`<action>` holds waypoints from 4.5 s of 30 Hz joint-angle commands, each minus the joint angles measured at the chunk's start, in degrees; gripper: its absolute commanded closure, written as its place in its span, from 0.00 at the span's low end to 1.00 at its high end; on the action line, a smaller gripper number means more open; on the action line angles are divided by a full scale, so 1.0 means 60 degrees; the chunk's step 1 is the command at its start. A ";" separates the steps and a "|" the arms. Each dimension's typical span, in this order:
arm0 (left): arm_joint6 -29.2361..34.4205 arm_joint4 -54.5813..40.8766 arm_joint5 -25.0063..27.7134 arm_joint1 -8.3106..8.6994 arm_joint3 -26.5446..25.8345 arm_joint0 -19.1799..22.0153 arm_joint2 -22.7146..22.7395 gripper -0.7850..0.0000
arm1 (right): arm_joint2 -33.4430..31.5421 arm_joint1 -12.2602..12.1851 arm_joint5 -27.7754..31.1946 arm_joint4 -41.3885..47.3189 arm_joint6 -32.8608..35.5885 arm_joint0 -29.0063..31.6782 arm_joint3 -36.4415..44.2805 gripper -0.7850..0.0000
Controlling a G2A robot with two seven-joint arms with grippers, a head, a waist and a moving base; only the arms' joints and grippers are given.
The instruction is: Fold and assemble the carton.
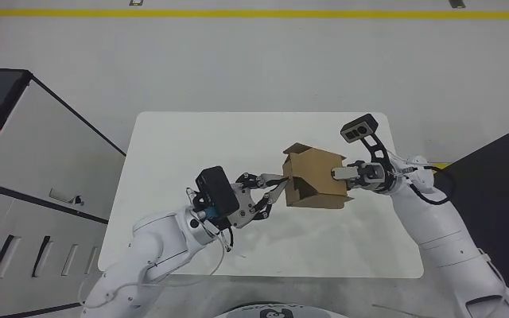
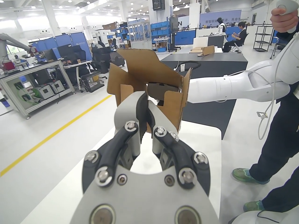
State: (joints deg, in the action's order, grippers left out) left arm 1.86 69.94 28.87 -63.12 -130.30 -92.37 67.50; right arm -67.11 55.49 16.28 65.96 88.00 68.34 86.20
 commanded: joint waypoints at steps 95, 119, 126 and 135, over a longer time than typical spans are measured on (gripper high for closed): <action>-0.0054 0.0515 -0.0900 0.0030 -0.0491 0.0092 0.0235 1.00 | -0.0645 0.0275 -0.0149 0.1207 -0.0306 0.0836 0.0444 1.00; -0.0192 -0.0363 -0.0331 -0.0065 -0.0672 0.0606 -0.0370 1.00 | 0.0057 0.0884 0.0000 0.2552 0.0000 0.0822 0.0367 1.00; -0.0024 -0.0404 -0.0195 -0.0095 -0.0562 0.0817 -0.0603 1.00 | 0.0032 0.0889 0.0000 0.2362 0.0000 0.0926 0.0411 1.00; 0.0199 -0.0314 -0.0124 -0.0125 -0.0529 0.0947 -0.0900 1.00 | 0.0057 0.0882 0.0000 0.2307 0.0000 0.0970 0.0652 1.00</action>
State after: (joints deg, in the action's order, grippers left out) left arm 2.99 68.03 28.16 -63.84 -133.48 -86.76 62.28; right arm -66.82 60.77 16.28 79.72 88.00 74.15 90.04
